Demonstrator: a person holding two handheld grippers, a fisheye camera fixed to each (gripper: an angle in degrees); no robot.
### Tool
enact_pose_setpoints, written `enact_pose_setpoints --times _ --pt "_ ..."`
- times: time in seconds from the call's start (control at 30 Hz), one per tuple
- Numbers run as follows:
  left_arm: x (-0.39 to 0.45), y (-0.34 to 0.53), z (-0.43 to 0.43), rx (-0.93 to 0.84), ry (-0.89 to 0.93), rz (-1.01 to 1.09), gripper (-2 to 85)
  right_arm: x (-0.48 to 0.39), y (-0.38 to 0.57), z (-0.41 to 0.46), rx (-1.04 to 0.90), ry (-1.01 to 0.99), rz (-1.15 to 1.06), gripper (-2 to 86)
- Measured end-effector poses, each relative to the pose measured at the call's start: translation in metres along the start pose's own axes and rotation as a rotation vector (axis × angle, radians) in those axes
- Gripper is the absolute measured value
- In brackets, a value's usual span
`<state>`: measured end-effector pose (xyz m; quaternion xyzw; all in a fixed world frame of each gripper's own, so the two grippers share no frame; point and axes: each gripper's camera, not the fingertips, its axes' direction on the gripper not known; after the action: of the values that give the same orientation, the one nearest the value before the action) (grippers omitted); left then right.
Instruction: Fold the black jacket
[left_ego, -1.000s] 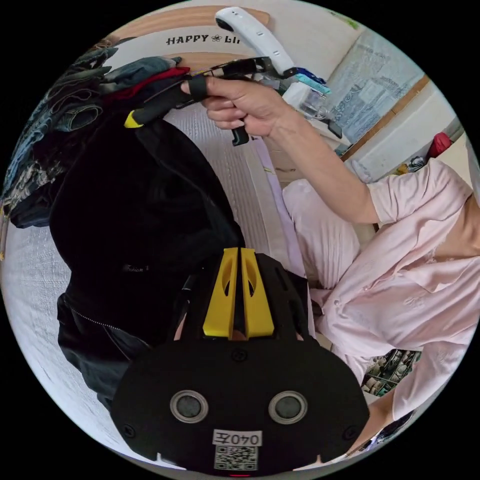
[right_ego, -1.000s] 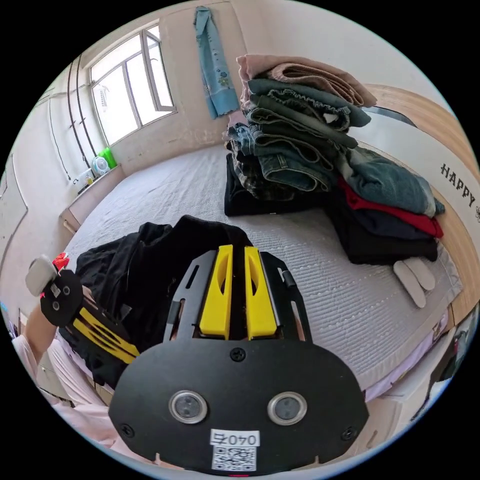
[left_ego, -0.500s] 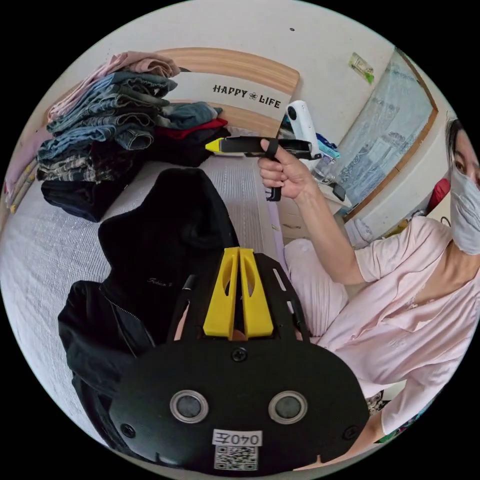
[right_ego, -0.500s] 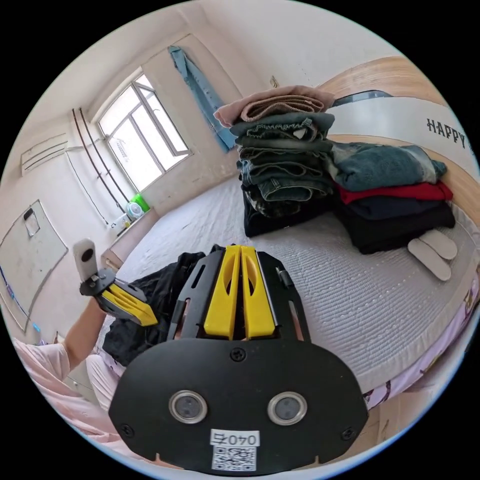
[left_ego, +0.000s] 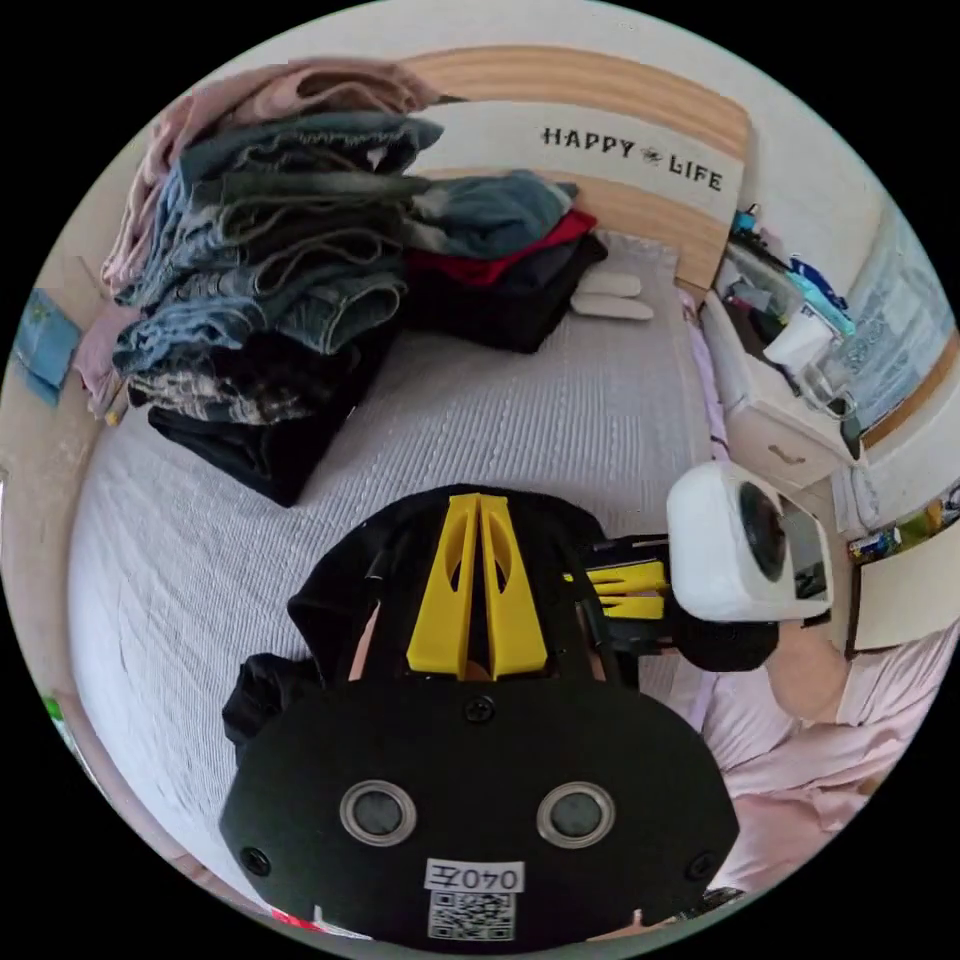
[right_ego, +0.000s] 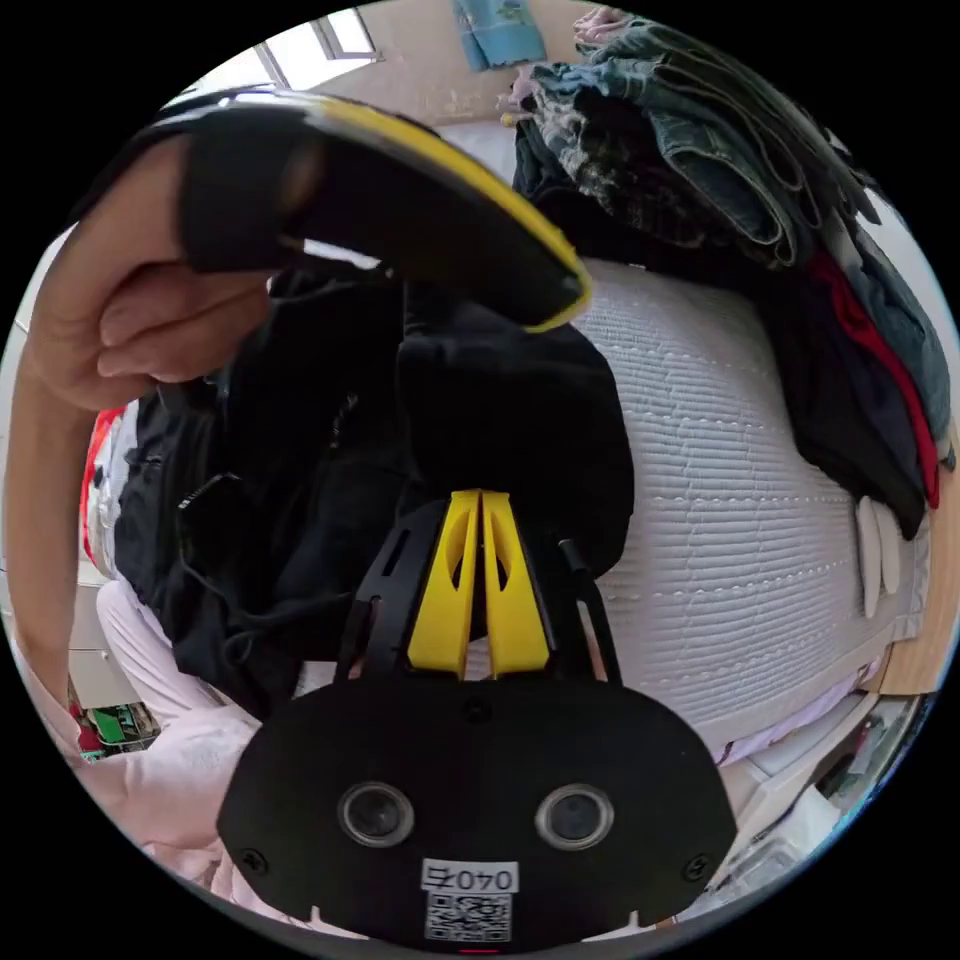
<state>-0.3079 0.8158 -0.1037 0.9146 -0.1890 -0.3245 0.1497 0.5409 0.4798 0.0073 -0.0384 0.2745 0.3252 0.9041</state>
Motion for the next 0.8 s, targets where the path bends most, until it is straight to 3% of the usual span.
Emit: enact_pose_setpoints --times 0.1,0.27,0.37,0.5,0.53,0.63,0.73,0.8 --pt "-0.024 0.013 0.042 -0.121 0.017 -0.128 -0.9 0.003 -0.006 0.000 -0.049 0.015 -0.029 -1.0" --pt "-0.035 0.034 -0.012 0.124 0.185 -0.184 -0.9 0.010 0.019 -0.052 0.121 0.017 -0.036 -1.0" --pt "-0.038 0.035 -0.010 0.117 0.089 -0.190 -0.9 0.016 0.015 -0.058 0.172 -0.159 -0.064 -1.0" --pt "-0.065 0.030 0.061 -0.093 -0.089 -0.287 -0.9 0.000 -0.001 -0.022 -0.059 -0.201 -0.177 -1.0" --pt "-0.072 0.031 0.068 -0.095 -0.113 -0.326 -0.9 -0.008 -0.001 -0.002 -0.213 -0.195 -0.239 -0.9" --pt "-0.101 0.036 0.085 -0.010 -0.058 -0.511 -0.9 -0.009 0.003 -0.001 -0.258 -0.185 -0.243 -0.9" --pt "-0.110 0.034 0.082 -0.027 0.013 -0.492 -0.9 0.003 0.016 -0.018 -0.178 -0.256 -0.230 -0.5" --pt "-0.109 0.038 0.045 0.074 0.012 -0.423 -0.9 0.021 0.031 -0.042 -0.061 -0.260 -0.173 0.1"
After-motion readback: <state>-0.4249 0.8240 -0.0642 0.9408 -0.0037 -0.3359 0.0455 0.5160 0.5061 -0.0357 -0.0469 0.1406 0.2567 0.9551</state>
